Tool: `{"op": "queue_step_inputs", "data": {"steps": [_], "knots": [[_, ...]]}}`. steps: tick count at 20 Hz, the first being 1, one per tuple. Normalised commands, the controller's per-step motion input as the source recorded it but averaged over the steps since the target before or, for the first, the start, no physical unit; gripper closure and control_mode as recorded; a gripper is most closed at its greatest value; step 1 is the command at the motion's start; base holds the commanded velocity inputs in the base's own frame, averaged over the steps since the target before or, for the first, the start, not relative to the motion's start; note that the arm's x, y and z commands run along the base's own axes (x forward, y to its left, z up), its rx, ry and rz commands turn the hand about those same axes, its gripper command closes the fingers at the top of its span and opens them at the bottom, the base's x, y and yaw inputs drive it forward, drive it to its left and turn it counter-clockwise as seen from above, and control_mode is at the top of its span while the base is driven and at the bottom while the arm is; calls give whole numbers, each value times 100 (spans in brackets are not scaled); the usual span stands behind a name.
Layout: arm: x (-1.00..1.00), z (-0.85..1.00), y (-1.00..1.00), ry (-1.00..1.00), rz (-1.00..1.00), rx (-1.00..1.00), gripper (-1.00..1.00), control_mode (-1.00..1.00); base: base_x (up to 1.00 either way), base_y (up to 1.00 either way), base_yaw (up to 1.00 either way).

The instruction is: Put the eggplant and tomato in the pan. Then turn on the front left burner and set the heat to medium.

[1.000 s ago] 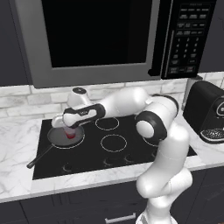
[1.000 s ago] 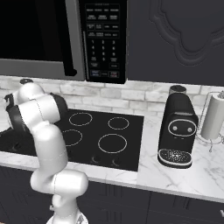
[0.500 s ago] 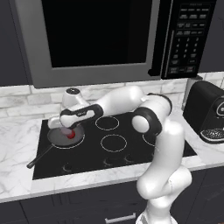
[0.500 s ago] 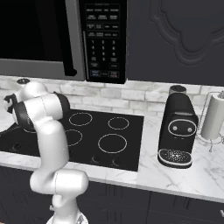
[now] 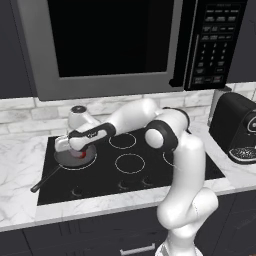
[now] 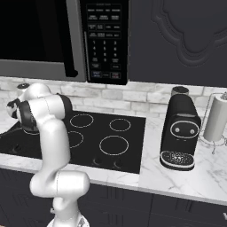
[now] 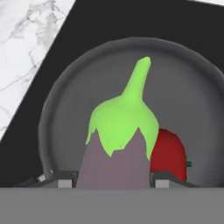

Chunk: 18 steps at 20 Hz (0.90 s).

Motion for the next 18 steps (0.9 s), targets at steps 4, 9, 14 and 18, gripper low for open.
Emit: {"op": "queue_step_inputs", "data": {"steps": [4,9,14,18], "knots": [[0,-15,18,0,0,-4,100,-100,0,0,0],[1,-11,34,0,0,-5,100,-100,0,0,0],[0,-12,13,0,0,-2,100,-100,0,0,0],[0,0,-3,0,0,0,-100,-100,0,0,0]]}}
